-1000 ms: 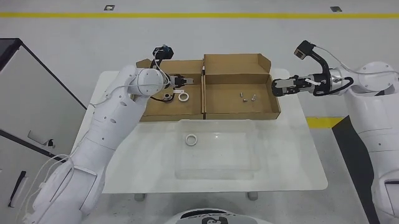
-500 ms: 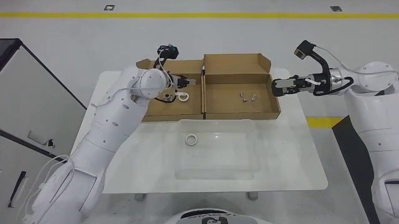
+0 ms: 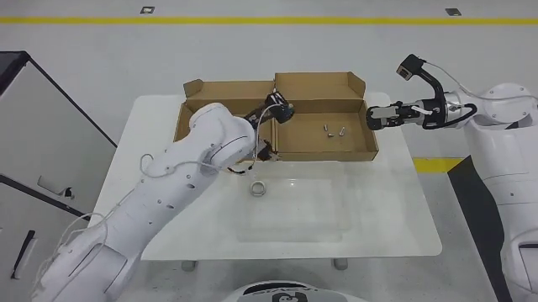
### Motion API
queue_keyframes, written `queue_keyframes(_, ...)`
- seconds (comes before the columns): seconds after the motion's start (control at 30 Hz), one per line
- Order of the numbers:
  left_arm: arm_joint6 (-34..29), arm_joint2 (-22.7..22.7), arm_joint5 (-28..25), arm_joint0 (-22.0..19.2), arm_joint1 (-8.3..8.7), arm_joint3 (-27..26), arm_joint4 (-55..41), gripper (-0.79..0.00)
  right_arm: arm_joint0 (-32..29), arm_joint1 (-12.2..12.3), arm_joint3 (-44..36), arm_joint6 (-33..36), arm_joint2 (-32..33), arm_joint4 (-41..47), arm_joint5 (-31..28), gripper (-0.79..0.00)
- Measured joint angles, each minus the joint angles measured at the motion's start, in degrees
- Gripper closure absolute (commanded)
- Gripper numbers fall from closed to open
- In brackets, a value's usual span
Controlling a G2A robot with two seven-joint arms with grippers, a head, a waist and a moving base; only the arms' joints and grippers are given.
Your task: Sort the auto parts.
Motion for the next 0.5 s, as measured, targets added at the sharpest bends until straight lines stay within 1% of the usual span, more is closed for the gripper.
queue_keyframes(0.1, -1.5, 3.2, -3.0, 0.2, -0.28, -1.8, 2.1, -0.785, 0.0, 0.0, 0.0, 0.0, 0.0, 0.0, 0.0, -0.785)
queue_keyframes(0.2, -2.4, 5.5, -4.8, 0.0, -0.59, -2.2, 2.3, -0.785, 0.0, 0.0, 0.0, 0.0, 0.0, 0.0, 0.0, -0.785)
queue_keyframes(0.37, -1.4, 10.5, -5.7, -1.2, -0.72, -0.9, 1.7, -0.785, 0.0, 0.0, 0.0, 0.0, 0.0, 0.0, 0.0, -0.785)
queue_keyframes(0.5, -0.4, 15.4, -6.8, -3.5, -0.53, 0.3, -0.4, -0.785, 0.0, 0.0, 0.0, 0.0, 0.0, 0.0, 0.0, -0.785)
